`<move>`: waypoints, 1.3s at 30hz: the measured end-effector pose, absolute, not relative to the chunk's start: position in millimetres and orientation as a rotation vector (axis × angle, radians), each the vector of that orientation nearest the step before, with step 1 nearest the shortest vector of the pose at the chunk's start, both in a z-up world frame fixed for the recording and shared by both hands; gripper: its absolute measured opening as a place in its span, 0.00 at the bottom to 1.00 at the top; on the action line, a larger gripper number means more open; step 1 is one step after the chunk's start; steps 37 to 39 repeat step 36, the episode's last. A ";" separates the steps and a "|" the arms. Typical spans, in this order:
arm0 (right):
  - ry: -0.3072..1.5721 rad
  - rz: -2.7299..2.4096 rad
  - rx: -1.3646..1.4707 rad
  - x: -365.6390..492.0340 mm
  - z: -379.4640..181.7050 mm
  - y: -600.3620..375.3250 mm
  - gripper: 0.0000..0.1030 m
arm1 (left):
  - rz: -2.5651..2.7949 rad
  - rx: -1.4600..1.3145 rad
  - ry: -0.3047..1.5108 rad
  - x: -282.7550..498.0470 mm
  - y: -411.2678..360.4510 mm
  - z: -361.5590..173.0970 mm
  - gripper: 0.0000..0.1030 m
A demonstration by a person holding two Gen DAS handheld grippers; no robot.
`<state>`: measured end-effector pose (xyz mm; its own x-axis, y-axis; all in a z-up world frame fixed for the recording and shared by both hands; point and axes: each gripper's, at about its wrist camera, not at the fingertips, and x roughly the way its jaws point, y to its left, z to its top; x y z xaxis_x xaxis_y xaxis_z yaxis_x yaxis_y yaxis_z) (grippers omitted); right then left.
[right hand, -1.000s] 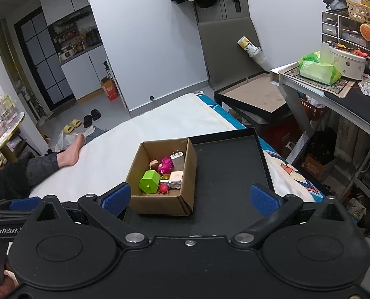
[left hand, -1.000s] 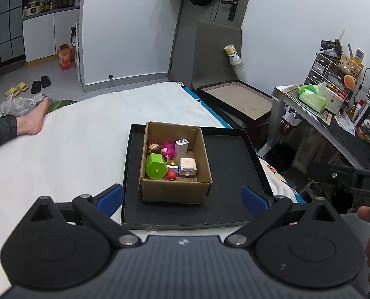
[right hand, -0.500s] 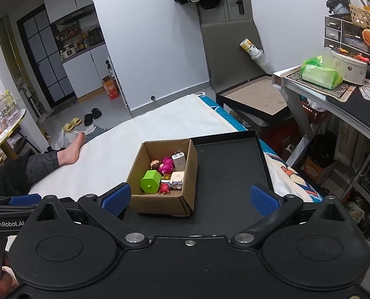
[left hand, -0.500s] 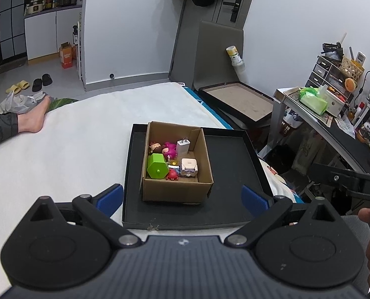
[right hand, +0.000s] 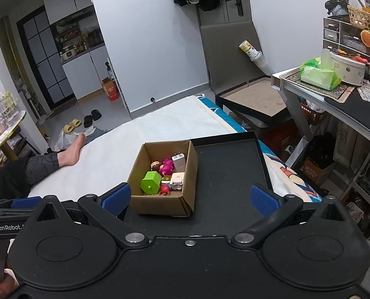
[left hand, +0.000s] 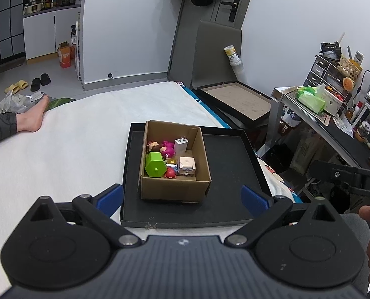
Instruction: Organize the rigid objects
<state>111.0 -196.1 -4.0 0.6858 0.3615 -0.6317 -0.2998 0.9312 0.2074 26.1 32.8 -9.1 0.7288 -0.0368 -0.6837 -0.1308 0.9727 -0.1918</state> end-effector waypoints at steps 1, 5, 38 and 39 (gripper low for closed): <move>0.725 0.371 0.089 111.0 -4.3 -196.4 1.00 | 0.052 -0.234 0.754 25.9 32.1 -9.0 0.97; 0.725 0.371 0.086 111.0 -3.8 -196.8 1.00 | 0.053 -0.237 0.755 25.5 31.7 -9.4 0.97; 0.729 0.361 0.078 108.3 -7.2 -195.7 1.00 | 0.035 -0.238 0.766 23.9 24.1 -15.8 0.97; 0.729 0.361 0.078 108.3 -7.2 -195.7 1.00 | 0.035 -0.238 0.766 23.9 24.1 -15.8 0.97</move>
